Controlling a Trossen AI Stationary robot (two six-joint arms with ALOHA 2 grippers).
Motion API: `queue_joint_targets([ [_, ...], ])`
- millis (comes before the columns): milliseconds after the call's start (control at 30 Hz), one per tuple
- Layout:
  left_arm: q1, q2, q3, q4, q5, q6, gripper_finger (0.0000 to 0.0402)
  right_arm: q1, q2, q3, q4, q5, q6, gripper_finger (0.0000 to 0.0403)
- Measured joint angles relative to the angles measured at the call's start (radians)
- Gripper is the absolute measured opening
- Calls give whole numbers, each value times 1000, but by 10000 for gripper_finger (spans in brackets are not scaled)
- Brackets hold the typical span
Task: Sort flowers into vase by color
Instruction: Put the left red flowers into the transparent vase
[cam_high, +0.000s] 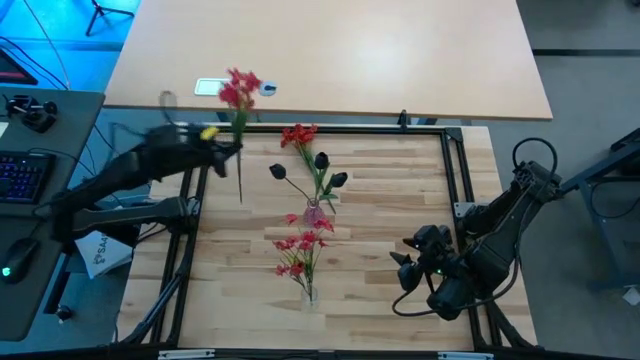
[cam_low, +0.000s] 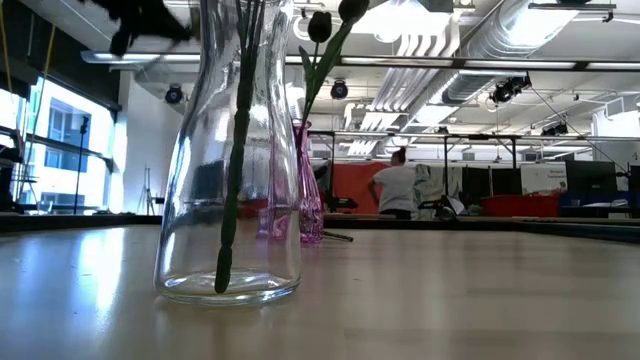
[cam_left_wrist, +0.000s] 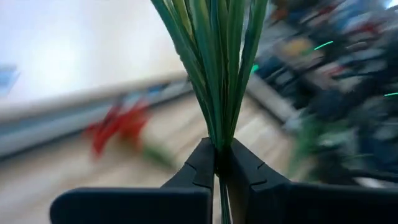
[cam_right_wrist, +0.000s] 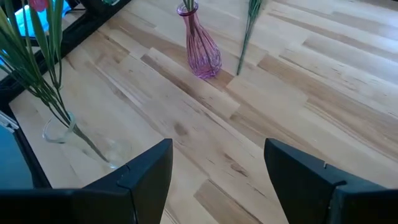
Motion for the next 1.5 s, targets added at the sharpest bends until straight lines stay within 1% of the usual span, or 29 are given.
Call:
queue_joint_targets([
  [100, -58, -53, 63, 118, -2, 64, 1, 0, 0, 0, 0, -1, -4, 247],
  [200, -115, -88, 124, 166, 3, 93, 0, 0, 0, 0, 0, -21, -22, 247],
  [267, -156, -92, 150, 175, 55, 97, 0, 0, 0, 0, -1, -31, -24, 247],
  [333, -204, -88, 149, 203, 104, 118, 0, 0, 0, 0, -1, -30, -27, 247],
  [433, -286, -75, 120, 362, 171, 134, 0, -1, 0, 0, 8, -17, -27, 247],
  [500, -348, -65, 83, 496, 188, 150, 0, -3, 0, 0, 18, -11, -27, 247],
  [600, -436, -42, 8, 651, 185, 176, 0, -3, 0, 0, 45, -10, -27, 247],
  [700, -519, -34, -74, 783, 155, 172, 0, -3, 0, 0, 91, -1, -27, 247],
  [767, -582, -34, -130, 900, 148, 162, 0, -3, 0, 0, 128, 1, -36, 247],
  [833, -649, -33, -187, 980, 121, 151, 0, -3, 0, 0, 154, 1, -38, 247],
  [900, -716, -30, -231, 1025, 67, 154, 0, -5, 0, 0, 172, 1, -38, 247],
  [1000, -823, -24, -277, 1020, -53, 174, 0, -5, 0, 0, 184, -5, -38, 247],
  [1100, -923, -9, -302, 1016, -165, 202, 0, -8, 0, 0, 189, -44, -38, 247],
  [1200, -1024, 22, -301, 1048, -226, 218, 0, -16, 0, 0, 191, -101, -38, 247],
  [1300, -1134, 78, -300, 1141, -265, 242, 0, -29, 0, 0, 190, -150, -38, 247],
  [1400, -1236, 155, -300, 1283, -295, 293, 0, -38, 0, 0, 190, -172, -38, 247],
  [1467, -1298, 221, -299, 1374, -359, 323, 0, -41, 0, 0, 190, -177, -38, 247],
  [1500, -1327, 257, -296, 1400, -417, 337, 0, -43, 0, 0, 190, -177, -38, 247],
])
